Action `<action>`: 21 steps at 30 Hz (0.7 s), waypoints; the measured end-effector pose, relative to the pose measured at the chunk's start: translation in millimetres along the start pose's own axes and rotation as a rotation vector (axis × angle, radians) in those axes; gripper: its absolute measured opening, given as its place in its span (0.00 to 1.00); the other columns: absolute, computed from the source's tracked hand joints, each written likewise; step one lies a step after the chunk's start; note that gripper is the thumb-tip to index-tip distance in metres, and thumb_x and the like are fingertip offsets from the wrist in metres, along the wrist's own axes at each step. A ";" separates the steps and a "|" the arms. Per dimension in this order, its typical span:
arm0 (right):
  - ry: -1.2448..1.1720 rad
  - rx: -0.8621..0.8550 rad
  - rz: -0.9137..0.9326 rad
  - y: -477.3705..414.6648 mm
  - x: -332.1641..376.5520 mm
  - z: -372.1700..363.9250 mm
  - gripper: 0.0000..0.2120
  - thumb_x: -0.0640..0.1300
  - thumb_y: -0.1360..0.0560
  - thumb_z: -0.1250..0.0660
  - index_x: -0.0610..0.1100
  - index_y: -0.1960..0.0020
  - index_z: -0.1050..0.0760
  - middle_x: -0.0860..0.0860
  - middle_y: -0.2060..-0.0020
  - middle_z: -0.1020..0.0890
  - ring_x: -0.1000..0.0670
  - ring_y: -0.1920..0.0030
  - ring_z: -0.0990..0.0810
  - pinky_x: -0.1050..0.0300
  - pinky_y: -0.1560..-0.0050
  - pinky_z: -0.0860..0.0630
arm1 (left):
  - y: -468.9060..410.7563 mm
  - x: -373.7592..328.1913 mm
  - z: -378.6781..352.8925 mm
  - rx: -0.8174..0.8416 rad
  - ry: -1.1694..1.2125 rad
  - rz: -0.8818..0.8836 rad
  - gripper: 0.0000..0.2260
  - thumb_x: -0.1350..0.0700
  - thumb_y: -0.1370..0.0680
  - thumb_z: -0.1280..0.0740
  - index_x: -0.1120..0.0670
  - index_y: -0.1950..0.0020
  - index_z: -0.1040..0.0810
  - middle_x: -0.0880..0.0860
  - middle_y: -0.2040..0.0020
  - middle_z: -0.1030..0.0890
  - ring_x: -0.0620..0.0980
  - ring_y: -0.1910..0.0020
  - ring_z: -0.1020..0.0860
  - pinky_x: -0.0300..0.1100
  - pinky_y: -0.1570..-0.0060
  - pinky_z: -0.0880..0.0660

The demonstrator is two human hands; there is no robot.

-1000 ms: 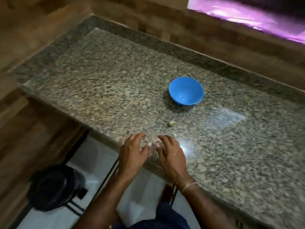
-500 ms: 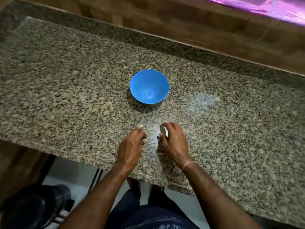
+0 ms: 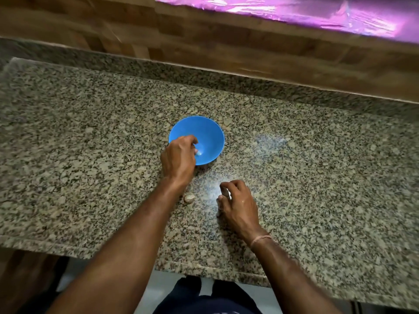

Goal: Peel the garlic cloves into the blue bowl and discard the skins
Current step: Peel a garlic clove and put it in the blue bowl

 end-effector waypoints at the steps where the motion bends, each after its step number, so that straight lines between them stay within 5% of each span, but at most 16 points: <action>1: -0.013 -0.005 -0.002 -0.1 -1.2 -0.1 0.15 0.47 0.20 0.30 0.47 0.34 0.22 0.50 0.42 0.25 0.49 0.43 0.26 0.57 0.53 0.30 | 5.6 0.8 6.5 -0.038 0.036 0.005 0.11 0.57 0.21 0.26 0.51 0.39 0.18 0.47 0.47 0.15 0.50 0.51 0.17 0.39 0.59 0.31; 4: -0.067 -0.023 -0.005 1.7 -4.1 -0.8 0.16 0.45 0.20 0.30 0.45 0.33 0.22 0.50 0.42 0.24 0.49 0.44 0.25 0.58 0.51 0.28 | 50.5 12.1 18.1 -0.104 0.180 0.033 0.05 0.53 0.19 0.28 0.50 0.45 0.20 0.44 0.50 0.20 0.44 0.57 0.22 0.32 0.64 0.34; 8: -0.220 0.024 0.017 6.3 4.1 -7.5 0.17 0.45 0.19 0.30 0.45 0.30 0.23 0.52 0.40 0.23 0.52 0.42 0.22 0.56 0.41 0.21 | 112.9 46.5 -26.0 0.168 0.159 0.034 0.14 0.47 0.20 0.28 0.50 0.37 0.21 0.47 0.44 0.23 0.44 0.52 0.21 0.38 0.58 0.21; 12: -0.385 0.092 -0.020 8.4 15.0 -12.7 0.16 0.43 0.18 0.31 0.45 0.31 0.23 0.53 0.39 0.21 0.55 0.41 0.20 0.58 0.35 0.21 | 115.9 53.7 -41.9 0.198 0.201 0.053 0.11 0.55 0.20 0.27 0.54 0.39 0.17 0.48 0.45 0.21 0.44 0.52 0.20 0.31 0.59 0.24; 17: -0.903 0.209 -0.269 18.7 21.5 -5.7 0.13 0.39 0.19 0.30 0.46 0.35 0.19 0.51 0.43 0.14 0.52 0.45 0.15 0.56 0.46 0.16 | 123.3 48.2 -48.2 0.277 1.079 0.608 0.12 0.63 0.21 0.27 0.52 0.39 0.16 0.51 0.42 0.14 0.51 0.41 0.16 0.46 0.43 0.19; 21: -1.125 0.176 -0.267 25.9 21.2 11.6 0.12 0.40 0.20 0.28 0.43 0.37 0.18 0.48 0.42 0.14 0.48 0.42 0.15 0.51 0.42 0.17 | 137.9 13.0 -38.0 0.229 1.199 0.553 0.14 0.65 0.22 0.28 0.53 0.38 0.16 0.53 0.42 0.13 0.52 0.40 0.16 0.44 0.44 0.19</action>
Point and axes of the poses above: each hand's wrist, its own y-axis away from the middle knuckle, its own z-axis out of the back of the hand, x = y × z, the point moved 5 cm from there along -y, towards the middle knuckle
